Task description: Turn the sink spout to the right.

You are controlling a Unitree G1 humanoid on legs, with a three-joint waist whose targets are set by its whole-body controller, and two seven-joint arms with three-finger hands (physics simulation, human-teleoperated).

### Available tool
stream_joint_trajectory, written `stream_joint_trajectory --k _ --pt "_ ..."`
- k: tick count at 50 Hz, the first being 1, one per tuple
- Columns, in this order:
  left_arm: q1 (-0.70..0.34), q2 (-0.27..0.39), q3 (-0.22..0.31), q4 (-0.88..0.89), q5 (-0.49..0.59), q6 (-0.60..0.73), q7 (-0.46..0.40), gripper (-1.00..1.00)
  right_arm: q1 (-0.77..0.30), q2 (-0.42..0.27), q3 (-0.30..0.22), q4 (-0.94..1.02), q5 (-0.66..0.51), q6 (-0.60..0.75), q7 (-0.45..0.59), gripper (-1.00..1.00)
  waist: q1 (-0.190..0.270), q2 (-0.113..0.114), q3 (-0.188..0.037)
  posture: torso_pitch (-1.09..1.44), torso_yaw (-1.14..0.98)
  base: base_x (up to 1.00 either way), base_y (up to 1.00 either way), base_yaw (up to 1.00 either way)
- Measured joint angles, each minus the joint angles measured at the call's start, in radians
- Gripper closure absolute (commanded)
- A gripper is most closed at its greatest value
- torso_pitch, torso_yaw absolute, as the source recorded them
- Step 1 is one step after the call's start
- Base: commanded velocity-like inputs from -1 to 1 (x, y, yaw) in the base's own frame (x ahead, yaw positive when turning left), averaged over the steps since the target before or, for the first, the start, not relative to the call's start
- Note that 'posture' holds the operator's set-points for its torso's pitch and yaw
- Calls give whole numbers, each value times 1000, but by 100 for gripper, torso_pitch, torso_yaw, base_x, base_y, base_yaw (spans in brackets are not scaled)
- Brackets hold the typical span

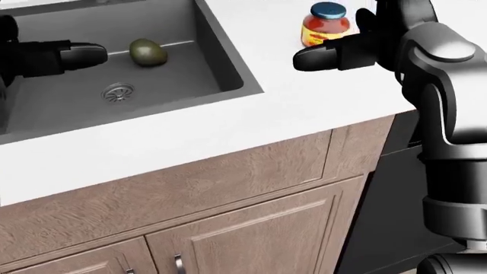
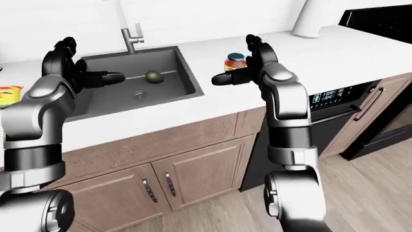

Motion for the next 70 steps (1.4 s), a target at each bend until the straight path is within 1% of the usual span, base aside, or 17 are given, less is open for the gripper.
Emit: stream_joint_trajectory --k 4,8,14,21,22,28,32,35,40,49,50,54,60,62,64,67,70 --pt "-11 10 10 -1 1 -2 1 -100 -6 2 4 -14 1 1 0 -100 2 43 5 0 0 18 0 0" --pt "-31 30 20 26 5 -25 -2 -100 -18 4 6 -22 4 -6 2 -100 -5 112 -8 0 0 17 0 0" --pt "-28 56 41 82 11 -21 2 -100 -16 17 26 0 13 7 13 -100 12 82 -5 0 0 18 0 0" --pt "-52 82 42 69 7 -24 -3 -100 -34 8 17 -26 9 0 13 -100 24 -16 -9 0 0 18 0 0" --pt "-55 79 42 63 8 -24 -3 -100 -34 3 15 -31 9 1 13 -100 20 -21 -12 0 0 19 0 0" --pt "-43 66 22 76 -3 -13 -14 -100 -20 -2 7 -18 -5 32 5 -100 2 10 -1 0 0 20 0 0" --pt "-50 76 33 64 -2 -12 -11 -100 -33 -1 10 -31 -5 29 9 -100 -3 61 10 0 0 27 0 0" --pt "-58 84 37 44 -1 -12 -7 -100 -47 0 10 -34 -6 23 11 -100 -8 116 -3 0 0 28 0 0" --pt "-41 87 49 49 7 0 3 -100 -36 15 34 -27 3 37 25 -100 10 98 1 0 0 28 0 0" --pt "-54 85 47 25 2 5 3 -100 -52 5 22 -52 -8 32 23 -100 25 -16 -7 0 0 28 0 0" --pt "-50 78 41 26 1 4 2 -100 -47 2 19 -49 -10 29 22 -100 16 -3 1 0 0 28 0 0" --pt "-46 70 22 31 -12 25 -7 -100 -29 -2 9 -28 -23 53 19 -100 0 -3 9 0 0 28 0 0" --pt "-61 80 34 23 -11 9 -4 -100 -39 -1 9 -60 -24 48 21 -100 -6 48 -15 0 0 28 0 0" --pt "-61 84 39 20 -10 8 -3 -100 -46 1 12 -60 -23 44 22 -100 -6 86 -11 0 0 29 0 0" --pt "-49 90 49 22 -8 9 1 -100 -36 14 21 -61 -20 40 24 -100 7 69 2 0 0 28 0 0" --pt "-34 93 62 43 -4 21 11 -100 -32 22 39 -43 -10 51 34 -100 20 81 7 0 0 28 0 0" --pt "-41 94 58 37 -7 23 12 -100 -34 15 30 -50 -10 59 36 -100 25 55 5 0 0 28 0 0"
